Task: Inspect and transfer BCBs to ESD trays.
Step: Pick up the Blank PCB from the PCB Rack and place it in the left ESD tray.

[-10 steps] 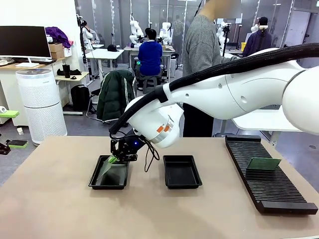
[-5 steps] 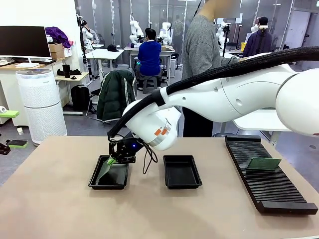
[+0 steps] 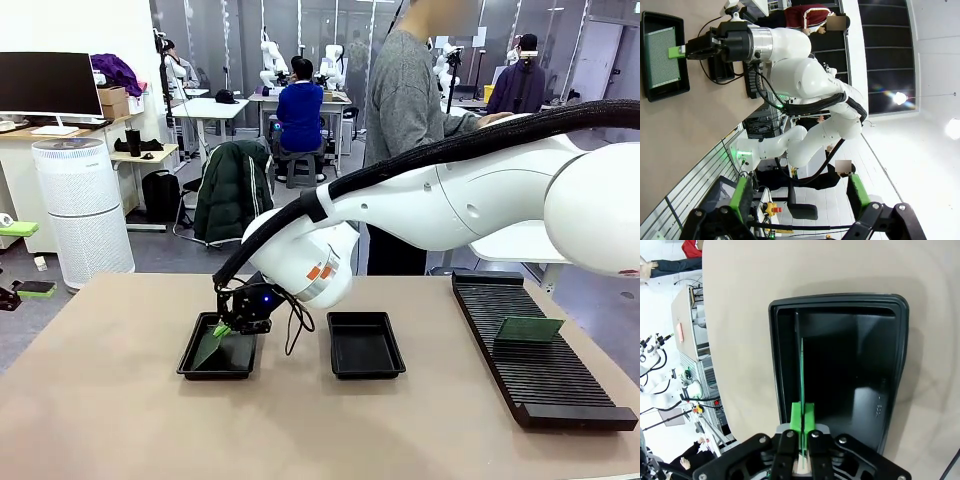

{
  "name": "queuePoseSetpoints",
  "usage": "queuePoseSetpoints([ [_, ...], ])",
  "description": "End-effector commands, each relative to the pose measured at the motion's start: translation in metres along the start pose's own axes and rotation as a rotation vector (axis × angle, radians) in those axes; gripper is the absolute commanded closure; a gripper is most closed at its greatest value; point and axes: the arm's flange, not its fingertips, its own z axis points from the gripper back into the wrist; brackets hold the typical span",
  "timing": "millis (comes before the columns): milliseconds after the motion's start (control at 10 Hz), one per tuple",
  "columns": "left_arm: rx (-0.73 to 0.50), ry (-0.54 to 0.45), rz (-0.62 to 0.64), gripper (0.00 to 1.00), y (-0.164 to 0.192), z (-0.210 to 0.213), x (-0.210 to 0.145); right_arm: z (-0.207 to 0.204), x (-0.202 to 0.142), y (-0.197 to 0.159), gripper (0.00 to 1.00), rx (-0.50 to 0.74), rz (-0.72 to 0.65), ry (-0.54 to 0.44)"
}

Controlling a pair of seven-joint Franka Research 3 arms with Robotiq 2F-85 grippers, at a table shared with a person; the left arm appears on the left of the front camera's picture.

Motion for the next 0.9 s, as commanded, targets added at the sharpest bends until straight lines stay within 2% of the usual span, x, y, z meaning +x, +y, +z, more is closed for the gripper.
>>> queuePoseSetpoints([
  [0,0.0,0.0,0.0,0.0,0.0,0.001,-0.002,0.0,-0.005,0.004,0.78,-0.013,-0.022,-0.033],
  [400,0.0,0.0,0.0,0.0,0.0,0.001,-0.002,0.016,-0.003,0.004,0.38,-0.053,-0.016,-0.016],
  [800,0.0,0.0,0.0,0.0,0.0,0.001,-0.002,0.025,0.009,0.022,0.0,-0.121,0.021,0.043],
])
